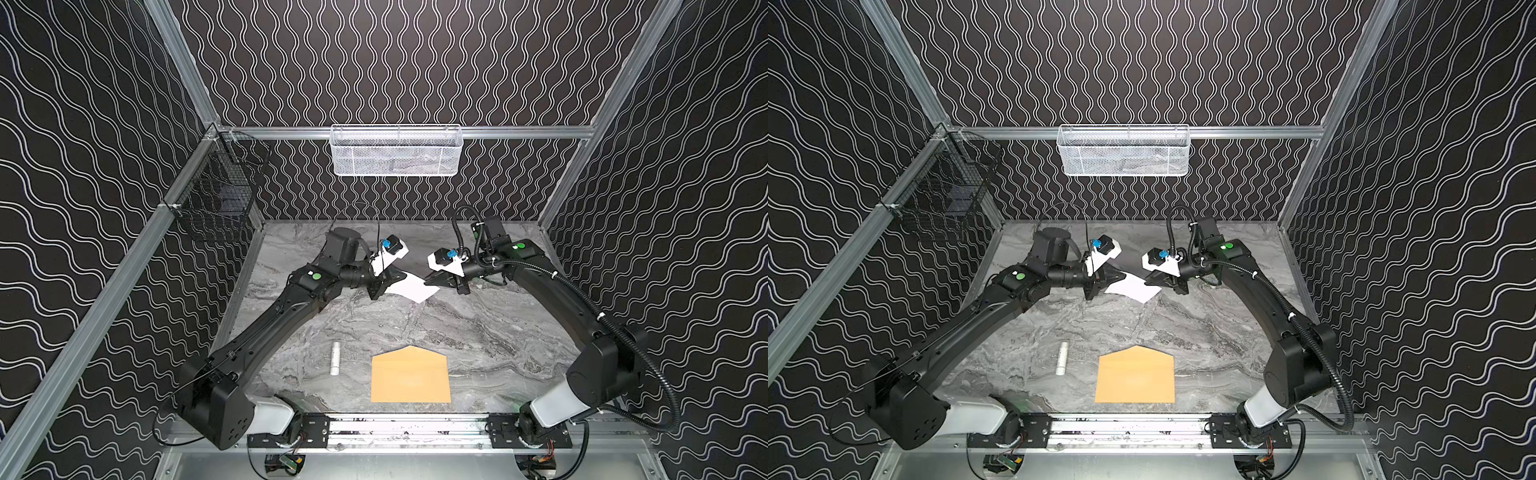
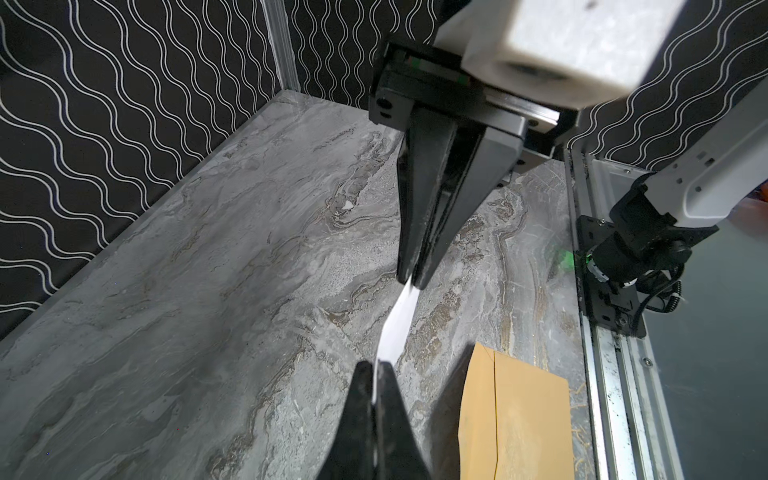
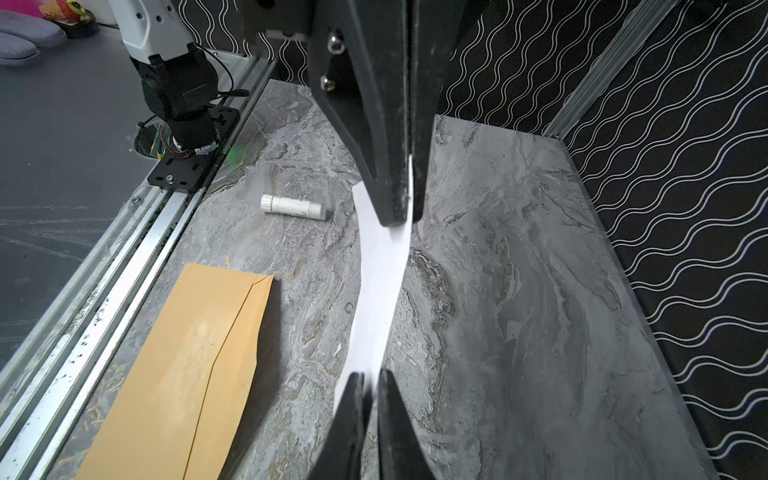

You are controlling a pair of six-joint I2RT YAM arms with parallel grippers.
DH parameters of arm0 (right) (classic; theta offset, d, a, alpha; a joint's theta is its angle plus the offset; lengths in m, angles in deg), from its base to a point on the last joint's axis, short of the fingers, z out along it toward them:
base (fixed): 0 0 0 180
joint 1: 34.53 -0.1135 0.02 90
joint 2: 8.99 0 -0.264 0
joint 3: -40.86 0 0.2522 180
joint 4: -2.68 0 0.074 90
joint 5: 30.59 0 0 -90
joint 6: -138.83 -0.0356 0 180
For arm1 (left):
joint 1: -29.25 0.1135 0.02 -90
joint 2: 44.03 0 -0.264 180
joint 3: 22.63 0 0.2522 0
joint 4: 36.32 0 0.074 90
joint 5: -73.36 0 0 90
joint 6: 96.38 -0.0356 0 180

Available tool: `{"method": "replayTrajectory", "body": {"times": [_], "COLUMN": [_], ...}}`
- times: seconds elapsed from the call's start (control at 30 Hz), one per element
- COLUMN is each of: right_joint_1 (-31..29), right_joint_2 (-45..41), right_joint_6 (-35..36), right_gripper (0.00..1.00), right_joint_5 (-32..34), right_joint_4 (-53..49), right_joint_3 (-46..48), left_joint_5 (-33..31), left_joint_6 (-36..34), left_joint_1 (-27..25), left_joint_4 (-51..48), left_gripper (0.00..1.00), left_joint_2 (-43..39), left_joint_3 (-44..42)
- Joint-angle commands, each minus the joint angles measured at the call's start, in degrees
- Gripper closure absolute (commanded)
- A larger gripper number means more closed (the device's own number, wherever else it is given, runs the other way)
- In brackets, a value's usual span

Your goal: Place the letter into the envelope and seal it

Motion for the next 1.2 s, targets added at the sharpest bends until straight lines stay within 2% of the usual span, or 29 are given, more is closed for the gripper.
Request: {"method": "replayTrajectory", "body": {"times": [0.0, 0.13, 0.23, 0.5, 0.73, 1.17], "right_joint_1": [0.42, 0.89, 1.25, 2.44, 3.02, 3.02], "right_joint_2": [-0.45, -0.18, -0.24, -0.33, -0.79, -1.25], "right_joint_6": [-0.24, -0.31, -0.85, -1.35, -1.30, -1.36], "right_gripper": [0.90, 0.92, 0.90, 0.91, 1.00, 1.00], "right_joint_5": [-0.58, -0.49, -0.48, -0.23, -0.47, -0.84], "right_joint_4": [-0.05, -0.16, 0.49, 1.09, 1.18, 1.57], "right_joint_3": [0.58, 1.03, 1.63, 3.06, 3.69, 3.69], "left_joint_5": [-0.28, 0.07, 0.43, 0.25, 0.24, 1.30], "left_joint_6": [0.79, 1.26, 0.65, 0.74, 0.79, 1.53], "left_joint_1": [0.57, 1.15, 1.31, 1.61, 1.87, 1.87], "left_joint_4": [2.39, 2.73, 2.06, 2.13, 2.30, 2.66], "left_gripper": [1.00, 1.00, 1.00, 1.00, 1.00, 1.00], "left_joint_2": [-0.58, -1.27, -1.35, -1.75, -1.97, -1.64], "left_joint_3": [-0.41, -0.67, -0.25, -0.42, -0.72, -0.67]}}
